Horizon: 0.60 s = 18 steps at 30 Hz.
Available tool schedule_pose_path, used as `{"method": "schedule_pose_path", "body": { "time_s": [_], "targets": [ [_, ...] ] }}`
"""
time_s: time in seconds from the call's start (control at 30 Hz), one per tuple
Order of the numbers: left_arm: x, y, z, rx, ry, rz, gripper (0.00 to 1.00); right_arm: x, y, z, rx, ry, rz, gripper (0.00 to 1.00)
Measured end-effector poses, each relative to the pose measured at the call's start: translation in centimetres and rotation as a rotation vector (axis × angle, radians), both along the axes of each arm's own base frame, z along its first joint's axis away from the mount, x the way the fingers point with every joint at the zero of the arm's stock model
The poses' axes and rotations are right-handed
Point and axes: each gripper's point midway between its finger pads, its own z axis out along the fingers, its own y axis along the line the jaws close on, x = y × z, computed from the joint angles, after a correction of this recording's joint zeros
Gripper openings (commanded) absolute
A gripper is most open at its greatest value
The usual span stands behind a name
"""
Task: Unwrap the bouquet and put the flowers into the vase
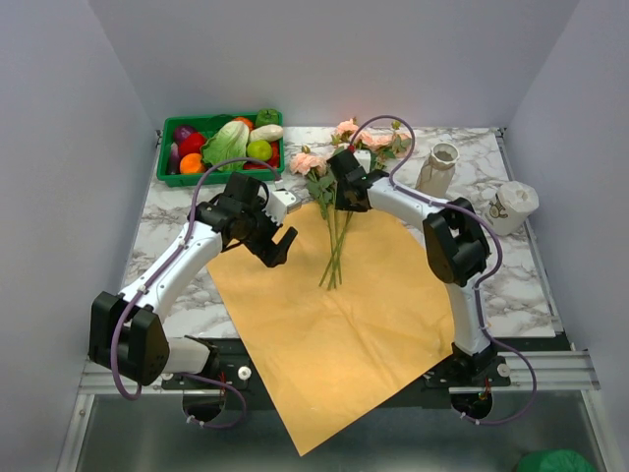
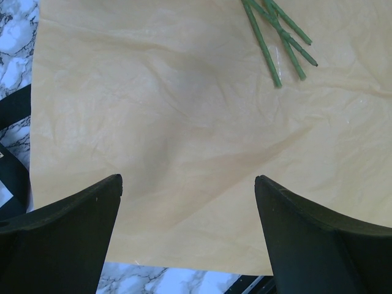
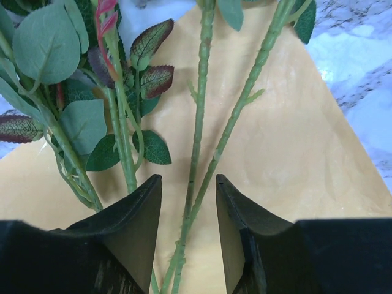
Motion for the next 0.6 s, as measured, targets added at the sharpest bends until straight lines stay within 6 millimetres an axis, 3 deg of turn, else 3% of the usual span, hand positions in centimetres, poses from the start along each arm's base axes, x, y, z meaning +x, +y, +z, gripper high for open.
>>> {"method": "schedule_pose_path", "body": {
  "time_s": [0.23, 0.4, 0.6],
  "targets": [
    [-0.2, 0.1, -0.3, 0.003, 0.007, 0.000, 0.97, 1.3, -1.1, 0.6, 0.013, -0.017, -0.030, 0.47],
    [-0.2, 0.1, -0.4, 0.005, 0.011, 0.000, 0.97, 3.0, -0.5, 1.6, 0.055, -0.053, -0.032, 0.47],
    [-0.2, 0.1, -0.9, 0.011, 0.025, 0.000, 0.97, 3.5, 0.1, 0.7, 0.075, -0.042, -0.020, 0.46]
  ]
}}
